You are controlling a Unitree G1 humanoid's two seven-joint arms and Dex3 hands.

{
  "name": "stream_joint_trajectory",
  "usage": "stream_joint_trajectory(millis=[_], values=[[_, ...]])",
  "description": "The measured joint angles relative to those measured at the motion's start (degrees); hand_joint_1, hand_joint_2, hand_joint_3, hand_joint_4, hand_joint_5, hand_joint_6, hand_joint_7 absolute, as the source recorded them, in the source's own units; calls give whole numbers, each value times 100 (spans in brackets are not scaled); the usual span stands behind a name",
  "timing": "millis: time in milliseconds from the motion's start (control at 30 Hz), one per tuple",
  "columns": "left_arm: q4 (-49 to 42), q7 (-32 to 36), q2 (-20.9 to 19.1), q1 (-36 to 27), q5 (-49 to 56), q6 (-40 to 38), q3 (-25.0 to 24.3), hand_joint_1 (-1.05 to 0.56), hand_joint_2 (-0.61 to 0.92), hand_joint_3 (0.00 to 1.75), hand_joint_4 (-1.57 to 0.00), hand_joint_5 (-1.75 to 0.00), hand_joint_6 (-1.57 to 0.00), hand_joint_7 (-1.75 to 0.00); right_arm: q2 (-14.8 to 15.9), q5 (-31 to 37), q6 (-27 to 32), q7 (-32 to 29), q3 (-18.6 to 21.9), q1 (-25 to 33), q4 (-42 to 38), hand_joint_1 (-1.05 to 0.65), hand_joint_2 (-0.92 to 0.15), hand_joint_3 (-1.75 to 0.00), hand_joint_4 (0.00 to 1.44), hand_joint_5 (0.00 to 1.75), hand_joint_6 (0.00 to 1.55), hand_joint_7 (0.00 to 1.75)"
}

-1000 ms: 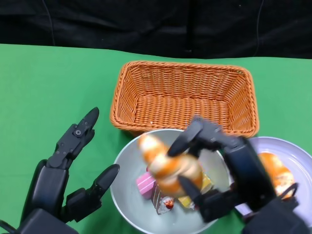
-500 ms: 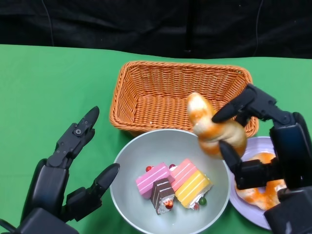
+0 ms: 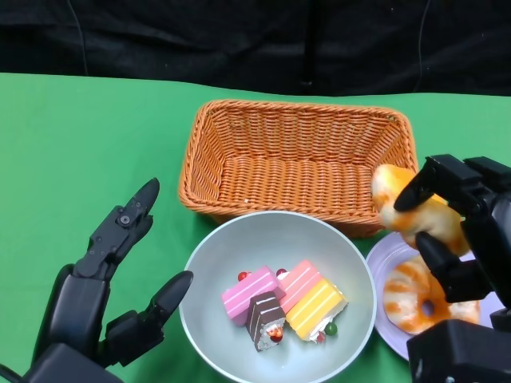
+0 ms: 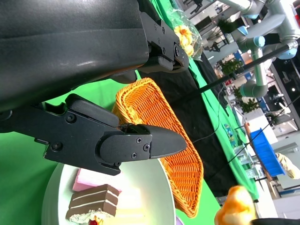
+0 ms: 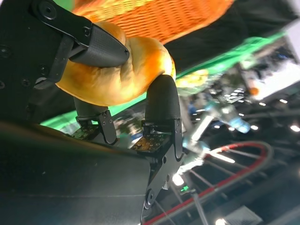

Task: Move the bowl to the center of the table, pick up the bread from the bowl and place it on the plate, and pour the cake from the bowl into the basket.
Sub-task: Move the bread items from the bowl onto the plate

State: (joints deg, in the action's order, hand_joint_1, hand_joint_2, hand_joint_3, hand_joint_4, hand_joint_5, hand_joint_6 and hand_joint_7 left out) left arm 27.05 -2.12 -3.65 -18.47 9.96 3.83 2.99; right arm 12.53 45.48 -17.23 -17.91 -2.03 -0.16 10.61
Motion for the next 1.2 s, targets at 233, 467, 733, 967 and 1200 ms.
stream_joint_trajectory(millis=[233, 467, 733, 967, 1200], values=[[18, -37, -50, 19, -63, -31, -38, -63, 92, 48, 0, -66, -24, 0, 106, 715, 721, -380, -51, -113, -386, -9, -22, -145, 100, 175, 86, 150], [18, -64, -85, 70, -66, -31, -37, -63, 92, 49, 0, -65, -24, 0, 166, 926, 1574, -143, -167, -87, -489, -10, -29, -130, 96, 175, 74, 171], [47, -86, -93, 0, -67, -32, -36, -64, 92, 48, -1, -66, -25, -1, 306, 996, 2190, 419, -347, 111, -413, -11, -38, -113, 91, 175, 67, 175], [66, -87, -93, -15, -66, -32, -31, -64, 92, 48, -1, -67, -25, -1, 376, 992, 2374, 709, -483, 143, -239, -12, -40, -109, 91, 175, 66, 175], [68, -87, -93, -28, -67, -33, -31, -62, 92, 47, 0, -67, -24, 0, 418, 978, 2512, 896, -506, 144, -170, -18, -50, -86, 82, 150, 65, 123]])
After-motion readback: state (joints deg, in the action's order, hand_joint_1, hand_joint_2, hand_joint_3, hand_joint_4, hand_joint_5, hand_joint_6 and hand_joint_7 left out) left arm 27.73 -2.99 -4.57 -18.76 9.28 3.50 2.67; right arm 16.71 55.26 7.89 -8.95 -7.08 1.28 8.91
